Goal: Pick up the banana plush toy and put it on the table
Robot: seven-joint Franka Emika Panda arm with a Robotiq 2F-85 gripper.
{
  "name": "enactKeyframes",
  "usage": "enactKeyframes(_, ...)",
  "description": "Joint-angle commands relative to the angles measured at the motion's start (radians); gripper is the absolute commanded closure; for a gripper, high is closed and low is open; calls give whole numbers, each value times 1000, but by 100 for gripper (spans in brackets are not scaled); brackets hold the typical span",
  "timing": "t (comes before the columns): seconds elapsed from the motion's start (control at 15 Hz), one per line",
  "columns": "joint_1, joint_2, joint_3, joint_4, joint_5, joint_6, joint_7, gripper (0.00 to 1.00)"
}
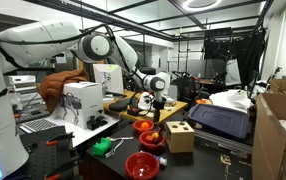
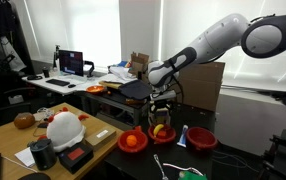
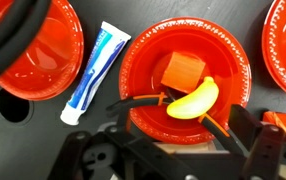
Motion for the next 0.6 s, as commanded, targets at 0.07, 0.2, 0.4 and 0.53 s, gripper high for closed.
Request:
enactKeyframes(0.07, -2, 68, 6, 108, 23, -20, 50, 0)
enactKeyframes(0.2, -7, 92, 8, 136, 25, -25, 60, 0)
enactKeyframes(0.4, -20, 135, 8, 178, 38, -44, 82, 0)
enactKeyframes(0.53, -25, 160, 11, 204, 43, -48, 99, 0)
